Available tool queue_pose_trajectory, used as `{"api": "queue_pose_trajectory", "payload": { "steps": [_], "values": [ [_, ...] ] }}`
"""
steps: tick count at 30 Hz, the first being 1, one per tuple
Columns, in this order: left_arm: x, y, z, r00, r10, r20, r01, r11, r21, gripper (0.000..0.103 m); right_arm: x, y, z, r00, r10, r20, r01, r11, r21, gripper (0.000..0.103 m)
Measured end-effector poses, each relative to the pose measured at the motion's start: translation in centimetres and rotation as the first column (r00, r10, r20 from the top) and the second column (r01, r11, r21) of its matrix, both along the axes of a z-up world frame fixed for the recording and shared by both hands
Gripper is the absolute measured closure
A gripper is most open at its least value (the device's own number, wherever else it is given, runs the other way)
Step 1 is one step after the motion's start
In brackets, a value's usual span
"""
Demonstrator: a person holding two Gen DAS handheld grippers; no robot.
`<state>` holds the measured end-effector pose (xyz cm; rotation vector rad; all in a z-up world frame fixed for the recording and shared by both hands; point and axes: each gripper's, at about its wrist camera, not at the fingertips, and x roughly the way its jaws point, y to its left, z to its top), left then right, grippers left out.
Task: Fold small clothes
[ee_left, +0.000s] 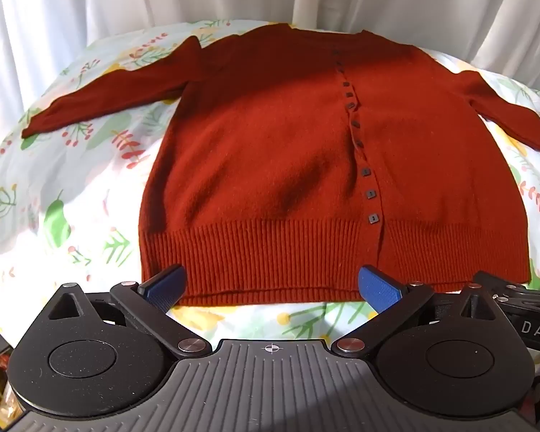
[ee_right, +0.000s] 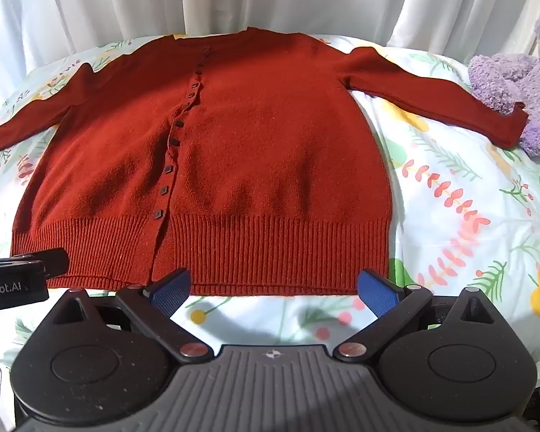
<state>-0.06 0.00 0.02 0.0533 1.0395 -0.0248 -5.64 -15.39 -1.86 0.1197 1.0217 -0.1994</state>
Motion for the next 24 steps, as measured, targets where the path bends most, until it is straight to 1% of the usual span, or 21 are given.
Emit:
{"api": "queue_pose_trajectory", "payload": {
  "steps": [7,12,14,24],
  "values": [
    [-0.41,0.36,0.21,1.000,0.005,0.006,-0.005,1.000,-0.011,0.000,-0.09,0.17,0.17,1.000,-0.003,0.000,0.003,1.000,-0.004,0.004],
    [-0.33,-0.08,0.05,1.000,0.002,-0.002,-0.002,1.000,-0.006,0.000,-0.68,0.53,-0.03,1.000,-0.012,0.003,0.012,1.000,-0.001,0.004],
    [-0.22,0.02,0.18,1.000,-0.013,-0.009,0.013,1.000,-0.001,0.000,-0.77,0.62,0.00,1.000,-0.013,0.002,0.013,1.000,-0.001,0.004],
    [-0.48,-0.09,0.24,1.000,-0.015,-0.009,0.015,1.000,-0.003,0.000,-0.47,0.55,-0.06,1.000,-0.008,-0.005,0.008,1.000,0.001,0.004]
  ]
}}
